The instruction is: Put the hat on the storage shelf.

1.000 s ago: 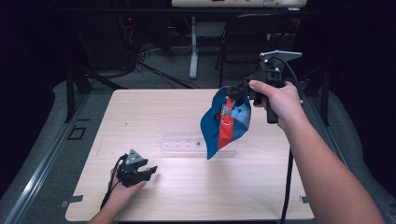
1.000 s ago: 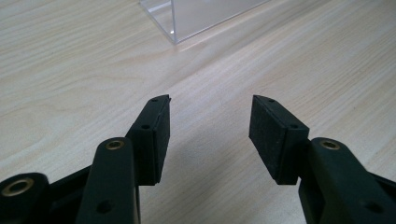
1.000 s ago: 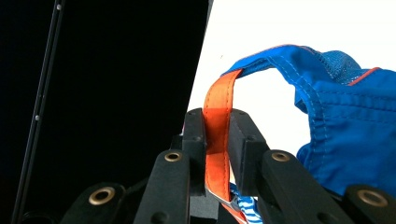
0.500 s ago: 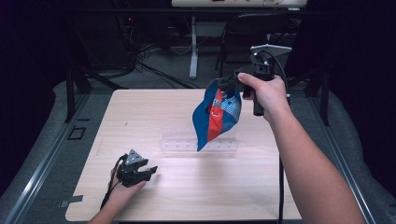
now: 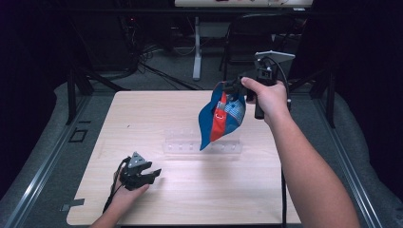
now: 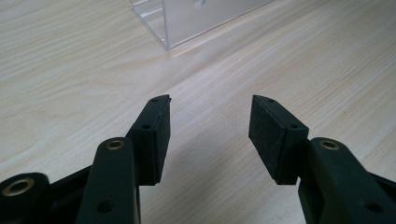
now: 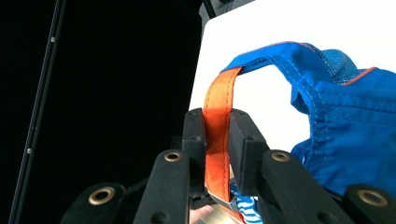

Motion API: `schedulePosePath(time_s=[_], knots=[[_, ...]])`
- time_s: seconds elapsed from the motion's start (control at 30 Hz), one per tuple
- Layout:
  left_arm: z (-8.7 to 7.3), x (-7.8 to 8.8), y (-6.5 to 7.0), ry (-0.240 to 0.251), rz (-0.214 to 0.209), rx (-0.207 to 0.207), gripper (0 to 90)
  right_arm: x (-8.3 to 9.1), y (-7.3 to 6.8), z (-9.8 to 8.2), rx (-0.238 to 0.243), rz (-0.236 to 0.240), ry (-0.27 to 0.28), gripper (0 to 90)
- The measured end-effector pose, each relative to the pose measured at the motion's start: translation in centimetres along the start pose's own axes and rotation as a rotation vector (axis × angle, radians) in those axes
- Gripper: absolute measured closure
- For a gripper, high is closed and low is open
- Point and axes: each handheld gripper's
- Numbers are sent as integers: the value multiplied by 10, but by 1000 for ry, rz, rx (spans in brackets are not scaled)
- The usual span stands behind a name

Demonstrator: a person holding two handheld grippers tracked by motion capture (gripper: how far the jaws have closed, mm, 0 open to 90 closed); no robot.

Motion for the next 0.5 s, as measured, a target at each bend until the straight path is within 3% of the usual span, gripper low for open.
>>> schedulePosePath(time_s=[0.27, 0.5], knots=[[3, 0, 3, 12, -12, -18, 490, 4, -1, 3, 0, -6, 38, 783], [3, 1, 2, 17, -8, -13, 490, 2, -1, 3, 2, -10, 32, 783]])
Point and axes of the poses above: each handheld gripper's, and its own axes: x roughly backward along the jaws, z roughly out of its top, y roughly to its right, and after that the axes turned 15 degrees about -x, right-handed
